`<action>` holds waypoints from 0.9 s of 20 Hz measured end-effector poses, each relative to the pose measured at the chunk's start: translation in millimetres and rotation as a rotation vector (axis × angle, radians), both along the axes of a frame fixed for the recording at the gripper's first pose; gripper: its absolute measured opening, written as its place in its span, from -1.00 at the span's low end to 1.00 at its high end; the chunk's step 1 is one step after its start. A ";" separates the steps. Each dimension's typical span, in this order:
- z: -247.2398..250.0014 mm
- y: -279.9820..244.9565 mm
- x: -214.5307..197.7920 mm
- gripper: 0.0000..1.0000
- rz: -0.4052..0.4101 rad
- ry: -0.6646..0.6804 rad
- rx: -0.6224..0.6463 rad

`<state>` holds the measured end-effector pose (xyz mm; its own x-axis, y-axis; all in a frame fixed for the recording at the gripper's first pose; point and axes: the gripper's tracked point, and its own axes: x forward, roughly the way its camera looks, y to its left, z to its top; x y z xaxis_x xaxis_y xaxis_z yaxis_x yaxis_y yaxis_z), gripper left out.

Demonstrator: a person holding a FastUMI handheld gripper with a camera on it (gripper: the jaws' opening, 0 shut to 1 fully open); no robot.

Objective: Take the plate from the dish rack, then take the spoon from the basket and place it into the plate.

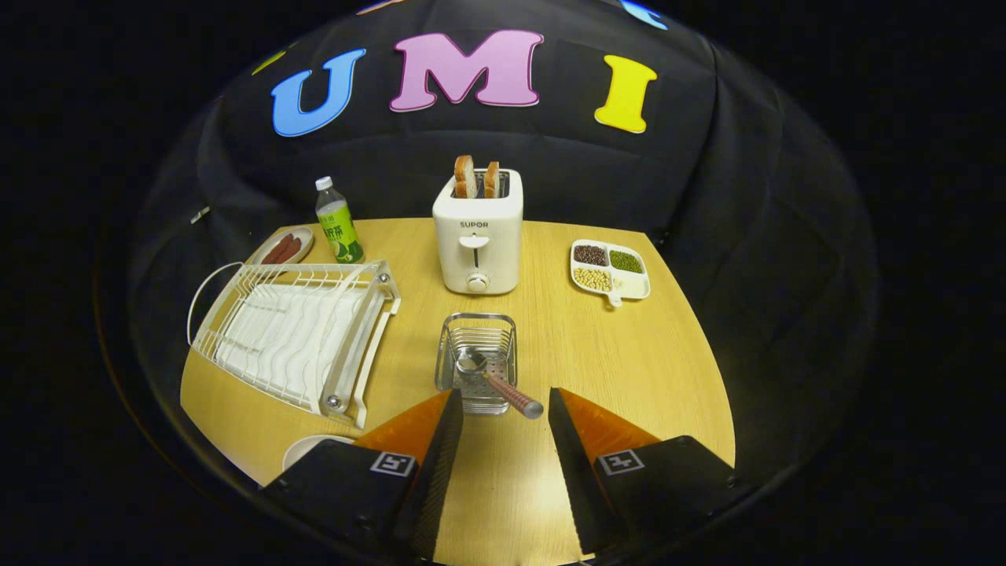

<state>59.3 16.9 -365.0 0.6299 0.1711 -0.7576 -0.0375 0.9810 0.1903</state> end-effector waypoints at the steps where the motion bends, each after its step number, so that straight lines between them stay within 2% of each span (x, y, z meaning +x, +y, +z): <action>1: -8.7 1.2 2.7 0.23 0.011 0.015 0.000; 3: -15.9 2.2 3.2 0.03 0.026 0.038 0.012; 5: -16.3 4.1 3.7 -0.30 0.041 0.038 0.029; 6: -13.6 9.4 3.7 -0.48 0.061 0.032 0.058; 8: -9.0 22.2 -1.0 -0.65 0.116 0.026 0.105; 11: -6.2 23.6 -1.3 -0.77 0.154 0.013 0.076; 18: 12.9 15.2 -5.1 -0.77 0.123 -0.013 0.072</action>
